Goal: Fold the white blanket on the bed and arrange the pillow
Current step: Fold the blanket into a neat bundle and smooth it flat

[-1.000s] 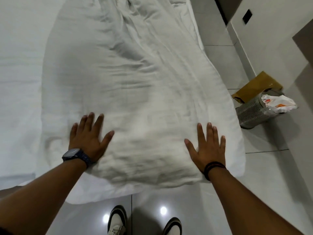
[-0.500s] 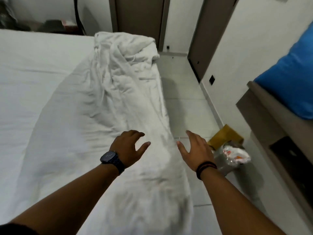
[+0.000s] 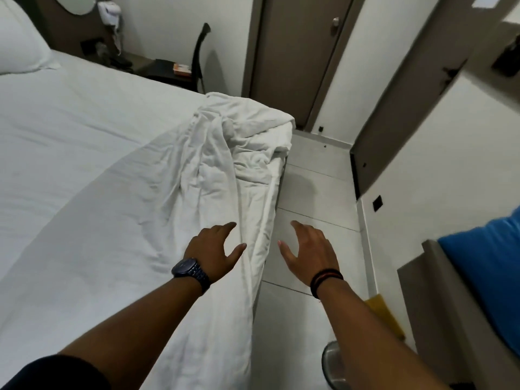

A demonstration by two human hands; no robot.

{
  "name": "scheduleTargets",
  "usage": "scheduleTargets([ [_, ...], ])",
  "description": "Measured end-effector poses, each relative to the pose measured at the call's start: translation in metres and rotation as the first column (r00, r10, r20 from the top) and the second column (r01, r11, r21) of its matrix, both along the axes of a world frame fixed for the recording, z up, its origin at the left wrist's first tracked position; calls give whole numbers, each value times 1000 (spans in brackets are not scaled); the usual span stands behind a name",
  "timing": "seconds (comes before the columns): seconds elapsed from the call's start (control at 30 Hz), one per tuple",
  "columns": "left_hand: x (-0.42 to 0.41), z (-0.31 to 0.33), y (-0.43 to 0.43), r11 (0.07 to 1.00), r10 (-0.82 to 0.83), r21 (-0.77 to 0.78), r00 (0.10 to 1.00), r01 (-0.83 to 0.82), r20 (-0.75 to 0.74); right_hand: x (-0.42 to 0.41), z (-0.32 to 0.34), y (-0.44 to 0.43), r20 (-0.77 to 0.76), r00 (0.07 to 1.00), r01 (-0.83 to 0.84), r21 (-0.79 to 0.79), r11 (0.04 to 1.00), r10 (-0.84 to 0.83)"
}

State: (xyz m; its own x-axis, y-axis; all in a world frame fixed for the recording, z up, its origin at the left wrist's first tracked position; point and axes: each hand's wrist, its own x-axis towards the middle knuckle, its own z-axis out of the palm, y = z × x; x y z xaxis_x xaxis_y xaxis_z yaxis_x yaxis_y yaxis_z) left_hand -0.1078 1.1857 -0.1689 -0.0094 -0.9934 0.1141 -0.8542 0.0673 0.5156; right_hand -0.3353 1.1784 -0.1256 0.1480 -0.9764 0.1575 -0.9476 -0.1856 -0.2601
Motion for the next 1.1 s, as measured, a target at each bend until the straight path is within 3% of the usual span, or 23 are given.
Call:
scheduleTargets([
  [0.37,-43,-7,-154,971,214,88,971,-223,106,-46,-2,-215,6,977,-215,-2,977,215],
  [0.63,-88,-17,-259,878,433,176,895,-445,106,-81,-6,-379,-32,918,-395,11,919,395],
  [0.83,-72,-42,-324,821,531,180,841,-541,107,-39,-34,-471,-18,870,-490,82,868,493],
  [1.0,-37,-88,-398,718,655,261,753,-646,64,20,-71,-562,-84,771,-620,129,774,632],
  [1.1,-25,-123,-441,632,707,338,698,-697,116,53,-95,-628,-117,726,-660,160,734,678],
])
